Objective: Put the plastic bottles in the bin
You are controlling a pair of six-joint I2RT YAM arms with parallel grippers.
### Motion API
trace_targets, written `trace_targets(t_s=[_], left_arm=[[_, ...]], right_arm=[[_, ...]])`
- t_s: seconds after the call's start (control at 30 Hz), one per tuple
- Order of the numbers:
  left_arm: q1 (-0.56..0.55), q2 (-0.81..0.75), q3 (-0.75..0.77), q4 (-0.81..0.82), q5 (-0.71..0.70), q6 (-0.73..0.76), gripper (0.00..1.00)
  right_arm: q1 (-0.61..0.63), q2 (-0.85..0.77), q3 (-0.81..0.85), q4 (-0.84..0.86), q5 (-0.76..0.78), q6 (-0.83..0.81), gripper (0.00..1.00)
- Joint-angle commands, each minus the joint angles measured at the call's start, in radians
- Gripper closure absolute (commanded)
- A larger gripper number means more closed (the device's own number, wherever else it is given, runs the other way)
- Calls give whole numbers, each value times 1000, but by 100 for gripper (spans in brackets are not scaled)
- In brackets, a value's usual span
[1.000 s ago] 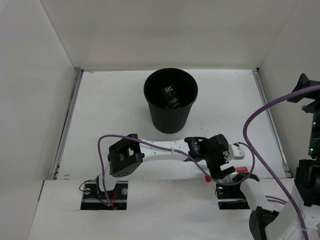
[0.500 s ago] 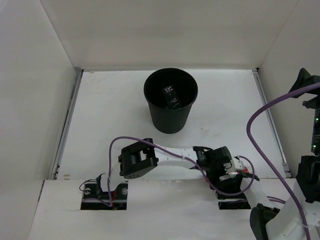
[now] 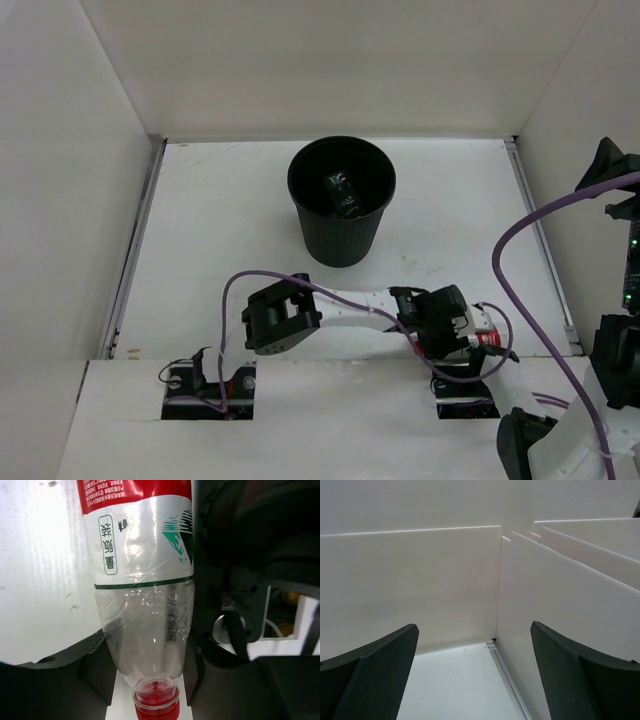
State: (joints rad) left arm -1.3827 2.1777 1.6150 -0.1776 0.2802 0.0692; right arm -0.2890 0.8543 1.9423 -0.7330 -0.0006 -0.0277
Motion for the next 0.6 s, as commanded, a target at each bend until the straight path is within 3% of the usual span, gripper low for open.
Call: trace_targets(t_s=[0.0, 0.17, 0.33, 0.57], left_arm=[[55, -91, -12, -19, -10, 56, 91], [199, -217, -33, -100, -29, 122, 92], [320, -321, 45, -210, -27, 159, 93], [299, -430, 143, -287, -21, 152, 93]], right_arm=[[-12, 5, 11, 46, -21, 28, 0], [-9, 5, -26, 76, -21, 32, 0], [-14, 32, -32, 92, -33, 40, 0], [-11, 91, -42, 129, -41, 45, 0]])
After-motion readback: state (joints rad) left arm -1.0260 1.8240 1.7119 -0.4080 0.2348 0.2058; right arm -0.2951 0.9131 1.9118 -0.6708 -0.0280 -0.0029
